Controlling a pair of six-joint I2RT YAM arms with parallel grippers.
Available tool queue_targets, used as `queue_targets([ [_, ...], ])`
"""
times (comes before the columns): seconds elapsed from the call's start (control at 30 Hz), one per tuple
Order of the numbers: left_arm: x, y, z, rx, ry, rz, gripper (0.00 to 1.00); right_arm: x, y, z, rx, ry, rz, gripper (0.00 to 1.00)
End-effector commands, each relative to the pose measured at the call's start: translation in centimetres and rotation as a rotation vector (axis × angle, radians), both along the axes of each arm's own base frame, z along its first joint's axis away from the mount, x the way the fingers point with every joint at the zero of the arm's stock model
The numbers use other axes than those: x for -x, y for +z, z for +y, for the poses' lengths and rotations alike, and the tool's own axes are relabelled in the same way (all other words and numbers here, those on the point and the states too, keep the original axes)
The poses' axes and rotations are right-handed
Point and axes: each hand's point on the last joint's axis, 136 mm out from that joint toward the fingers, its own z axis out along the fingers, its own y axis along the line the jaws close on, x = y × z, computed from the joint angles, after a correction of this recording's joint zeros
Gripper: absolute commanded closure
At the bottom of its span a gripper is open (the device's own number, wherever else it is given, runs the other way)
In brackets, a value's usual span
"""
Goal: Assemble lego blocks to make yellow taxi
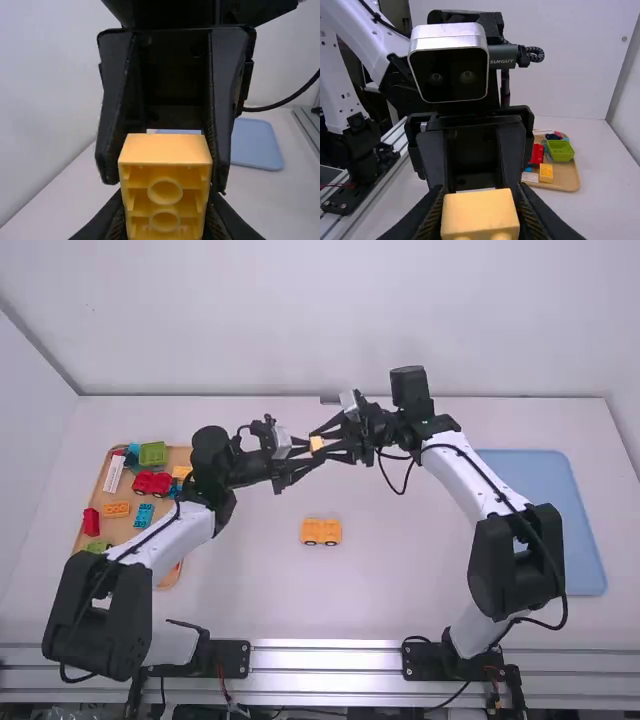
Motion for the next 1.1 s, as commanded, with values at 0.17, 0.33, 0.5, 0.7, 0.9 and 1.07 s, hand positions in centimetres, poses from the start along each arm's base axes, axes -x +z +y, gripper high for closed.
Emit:
queue_targets([
  [0.17, 0.7, 0.4, -0.3, 0.005, -0.044, -0.029, 0.56, -0.5, 0.7, 0.1, 0.005, -0.013, -0.002, 0.8],
  [0.33, 0.7, 0.4, -0.3, 0.005, -0.043, -0.033, 0.19, -1.2, 0.5, -0.2, 0.015, -0.045, -0.025, 0.81],
  [0.5, -1.1, -2.0, 0.5, -0.031, 0.079, 0.107, 0.01, -7.2, -0.8, -3.0, 0.188, -0.401, 0.059, 0.84],
  [0.7, -4.6, -7.8, 4.0, -0.203, 0.405, 0.263, 0.01, -9.1, -7.1, -9.2, 0.685, -0.79, 0.012, 0.89],
  [0.9, -5.2, -8.3, 5.1, -0.217, 0.461, 0.276, 0.01, -2.9, -13.0, -11.1, 1.065, -0.558, -0.092, 0.97],
  [1.07, -5.2, -8.2, 5.0, -0.22, 0.463, 0.272, 0.01, -1.0, -16.1, -12.2, 1.225, -0.534, -0.102, 0.98],
])
